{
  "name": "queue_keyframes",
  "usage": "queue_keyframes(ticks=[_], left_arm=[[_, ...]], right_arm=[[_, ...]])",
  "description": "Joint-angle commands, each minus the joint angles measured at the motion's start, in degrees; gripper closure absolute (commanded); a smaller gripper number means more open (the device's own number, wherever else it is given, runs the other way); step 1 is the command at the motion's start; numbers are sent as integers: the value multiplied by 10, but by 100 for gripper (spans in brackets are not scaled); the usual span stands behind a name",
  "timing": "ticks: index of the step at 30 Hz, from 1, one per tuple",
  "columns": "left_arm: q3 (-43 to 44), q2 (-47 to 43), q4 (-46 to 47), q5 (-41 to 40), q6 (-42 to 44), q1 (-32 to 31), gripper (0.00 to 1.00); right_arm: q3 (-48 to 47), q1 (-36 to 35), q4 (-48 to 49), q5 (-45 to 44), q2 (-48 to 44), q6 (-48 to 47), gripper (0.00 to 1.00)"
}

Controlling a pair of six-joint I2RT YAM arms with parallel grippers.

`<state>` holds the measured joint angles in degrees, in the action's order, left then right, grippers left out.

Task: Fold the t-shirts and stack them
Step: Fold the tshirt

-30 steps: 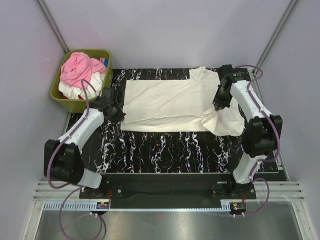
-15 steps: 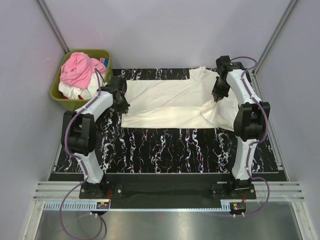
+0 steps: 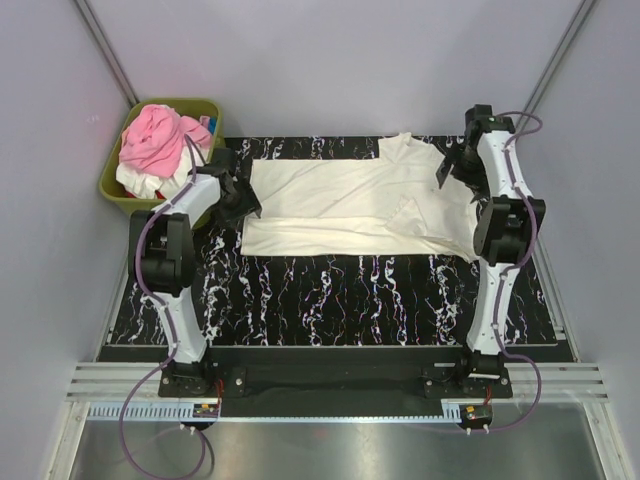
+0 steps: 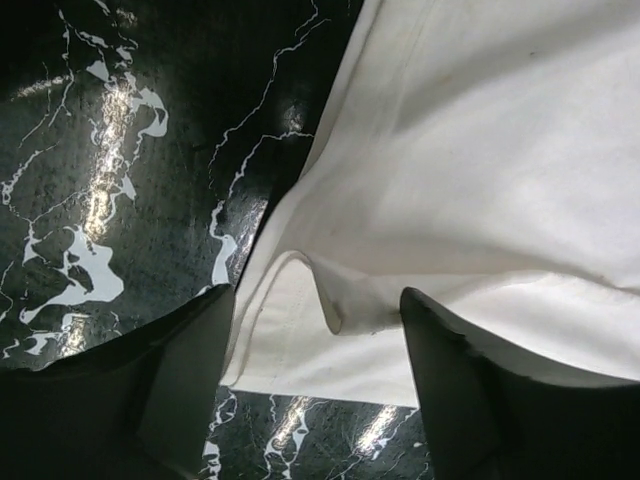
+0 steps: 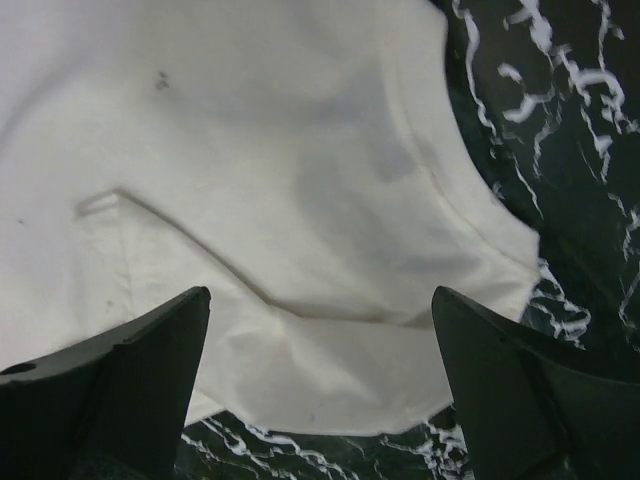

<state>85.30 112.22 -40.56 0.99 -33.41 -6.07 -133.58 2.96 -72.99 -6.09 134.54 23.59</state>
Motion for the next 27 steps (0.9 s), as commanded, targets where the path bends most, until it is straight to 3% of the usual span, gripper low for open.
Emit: queue_keyframes(ticks=[1, 6, 9, 14, 18, 21, 27], left_arm=[[-26, -82, -2, 5, 10, 6, 22], [-111, -161, 15, -9, 13, -8, 22], [-179, -213, 42, -9, 6, -19, 22], [-292, -249, 118, 25, -15, -39, 24], [-351, -249, 168, 34, -29, -58, 27], [-387, -242, 203, 38, -34, -67, 29], [-442, -228, 273, 38, -28, -68, 34]], right_arm=[[103, -1, 30, -31, -137, -2, 1], [328, -63, 136, 13, -269, -16, 2], [364, -139, 129, -8, -285, -28, 2], [373, -215, 121, -38, -256, -43, 7], [311, -254, 86, -115, -193, -72, 13], [256, -262, 57, -161, -149, -86, 15], [208, -264, 43, -163, -91, -101, 21]])
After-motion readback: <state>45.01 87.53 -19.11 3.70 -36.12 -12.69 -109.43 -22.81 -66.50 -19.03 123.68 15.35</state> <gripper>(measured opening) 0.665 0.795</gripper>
